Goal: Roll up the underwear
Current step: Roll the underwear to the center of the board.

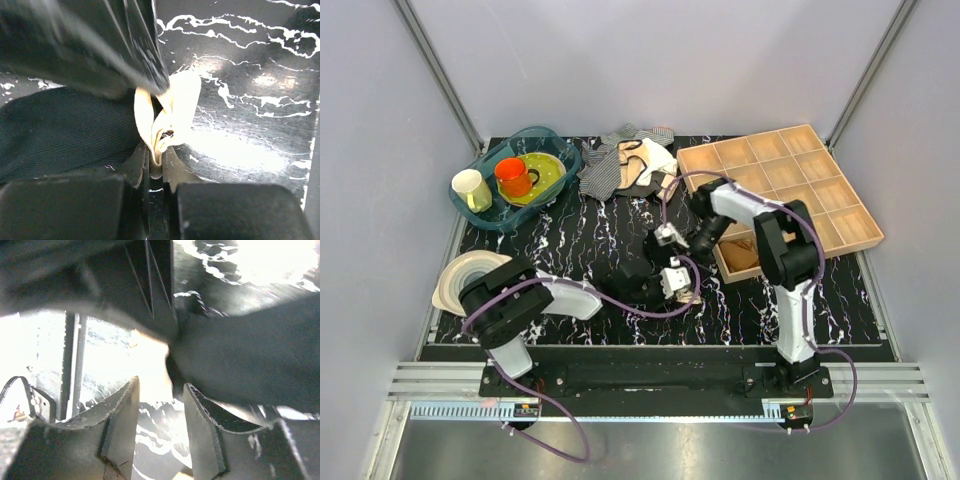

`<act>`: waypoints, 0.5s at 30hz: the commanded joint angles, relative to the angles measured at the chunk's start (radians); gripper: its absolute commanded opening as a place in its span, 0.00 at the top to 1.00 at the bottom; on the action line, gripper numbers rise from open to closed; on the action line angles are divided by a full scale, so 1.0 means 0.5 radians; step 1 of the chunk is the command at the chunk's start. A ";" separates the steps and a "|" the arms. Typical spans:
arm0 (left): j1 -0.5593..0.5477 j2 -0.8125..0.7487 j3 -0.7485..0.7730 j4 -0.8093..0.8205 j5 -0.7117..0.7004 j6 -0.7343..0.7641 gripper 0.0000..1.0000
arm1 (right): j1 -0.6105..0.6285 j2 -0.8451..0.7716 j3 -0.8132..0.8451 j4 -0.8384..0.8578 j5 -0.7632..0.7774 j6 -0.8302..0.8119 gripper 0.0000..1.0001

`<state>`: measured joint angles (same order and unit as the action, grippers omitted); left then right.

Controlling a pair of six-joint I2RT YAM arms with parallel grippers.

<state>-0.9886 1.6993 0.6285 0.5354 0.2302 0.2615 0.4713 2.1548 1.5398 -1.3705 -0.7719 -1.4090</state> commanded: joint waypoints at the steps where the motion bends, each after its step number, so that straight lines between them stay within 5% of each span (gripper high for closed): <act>1: 0.176 0.062 -0.039 -0.089 0.481 -0.357 1.00 | -0.239 -0.339 0.007 -0.027 -0.165 -0.017 0.50; 10: 0.602 0.454 0.166 -0.031 1.309 -0.970 1.00 | -0.323 -0.845 -0.364 0.234 -0.263 -0.231 0.50; 15: 0.756 0.743 0.280 0.061 1.564 -1.378 1.00 | -0.087 -1.226 -0.888 0.755 -0.193 -0.385 0.39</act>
<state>-0.6605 1.9480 0.7757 0.6125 0.9123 -0.2333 0.3279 1.6627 1.2514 -1.2057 -0.8619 -1.5166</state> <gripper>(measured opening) 0.061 0.571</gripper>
